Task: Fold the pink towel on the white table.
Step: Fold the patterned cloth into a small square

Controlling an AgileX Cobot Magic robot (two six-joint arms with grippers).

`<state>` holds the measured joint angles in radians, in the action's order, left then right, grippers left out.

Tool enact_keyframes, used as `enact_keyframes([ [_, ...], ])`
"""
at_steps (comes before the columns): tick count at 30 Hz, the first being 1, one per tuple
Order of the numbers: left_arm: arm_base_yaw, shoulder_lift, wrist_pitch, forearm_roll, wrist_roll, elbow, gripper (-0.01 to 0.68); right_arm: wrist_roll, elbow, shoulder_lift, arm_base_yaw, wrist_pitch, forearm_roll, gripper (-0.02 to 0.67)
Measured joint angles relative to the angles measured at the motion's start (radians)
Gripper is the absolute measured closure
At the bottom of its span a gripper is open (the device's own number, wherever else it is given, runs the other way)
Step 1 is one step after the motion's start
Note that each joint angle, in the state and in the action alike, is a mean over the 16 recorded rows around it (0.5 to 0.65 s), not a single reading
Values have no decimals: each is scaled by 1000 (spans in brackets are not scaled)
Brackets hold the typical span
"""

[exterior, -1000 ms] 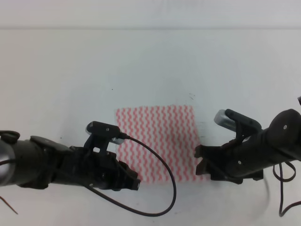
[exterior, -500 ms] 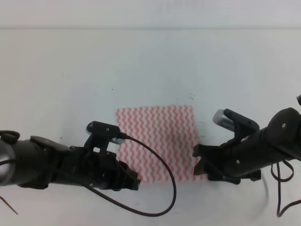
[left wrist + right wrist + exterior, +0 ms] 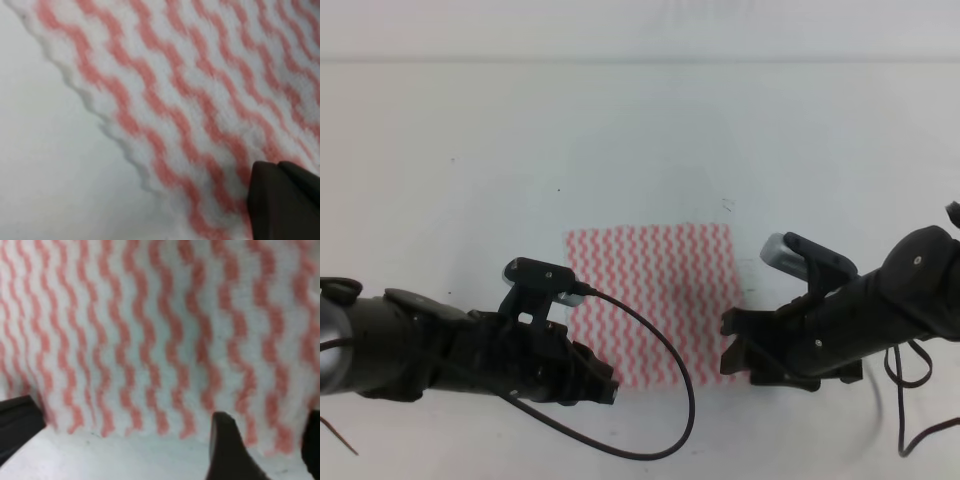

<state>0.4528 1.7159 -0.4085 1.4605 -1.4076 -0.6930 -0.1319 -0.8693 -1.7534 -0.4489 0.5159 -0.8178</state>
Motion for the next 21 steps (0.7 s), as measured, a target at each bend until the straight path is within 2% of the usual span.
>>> enact_keyframes([
  [8,0,0,1,-2,0,0,673,-11,-14,-14,0,4,-8,393],
  [21,0,-1,1,-3,-1,0,673,-25,-16,-17,1,17,-1,552],
])
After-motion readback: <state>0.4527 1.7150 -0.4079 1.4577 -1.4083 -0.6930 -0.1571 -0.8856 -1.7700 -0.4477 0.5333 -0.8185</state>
